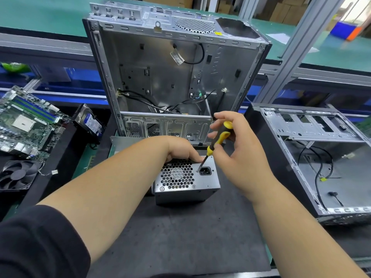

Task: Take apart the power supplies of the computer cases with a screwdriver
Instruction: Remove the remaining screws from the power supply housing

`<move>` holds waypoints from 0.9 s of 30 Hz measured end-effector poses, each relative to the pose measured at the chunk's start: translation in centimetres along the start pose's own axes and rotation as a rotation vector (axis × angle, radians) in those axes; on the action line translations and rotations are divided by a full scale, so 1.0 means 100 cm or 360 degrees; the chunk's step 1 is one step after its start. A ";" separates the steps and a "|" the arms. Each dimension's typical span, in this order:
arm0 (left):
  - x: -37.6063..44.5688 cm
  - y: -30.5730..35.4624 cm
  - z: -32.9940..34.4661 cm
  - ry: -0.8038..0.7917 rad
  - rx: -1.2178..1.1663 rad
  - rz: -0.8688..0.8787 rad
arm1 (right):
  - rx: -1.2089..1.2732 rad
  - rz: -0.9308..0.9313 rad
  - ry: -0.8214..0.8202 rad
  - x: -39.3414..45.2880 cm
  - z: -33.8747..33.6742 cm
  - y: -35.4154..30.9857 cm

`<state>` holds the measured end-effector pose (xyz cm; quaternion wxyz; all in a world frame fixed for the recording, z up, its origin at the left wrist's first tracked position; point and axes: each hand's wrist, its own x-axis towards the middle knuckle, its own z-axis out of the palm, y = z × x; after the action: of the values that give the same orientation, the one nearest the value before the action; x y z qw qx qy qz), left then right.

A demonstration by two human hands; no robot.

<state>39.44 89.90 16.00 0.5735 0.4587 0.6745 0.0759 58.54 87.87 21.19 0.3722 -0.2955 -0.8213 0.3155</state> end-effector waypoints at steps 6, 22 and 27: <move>-0.004 0.002 0.005 0.0132 0.0126 0.0061 | -0.0200 -0.0073 0.0010 0.001 -0.002 0.007; -0.028 -0.035 0.023 0.0909 0.0396 0.1166 | -0.0008 -0.0099 0.0022 -0.004 -0.012 0.009; -0.037 -0.040 0.035 0.0889 0.0615 0.1111 | 0.0060 -0.0075 0.0109 -0.006 -0.017 0.009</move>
<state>40.01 83.56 14.93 0.2152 0.7177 0.6101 0.2575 60.42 88.55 21.11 0.4129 -0.2796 -0.8088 0.3118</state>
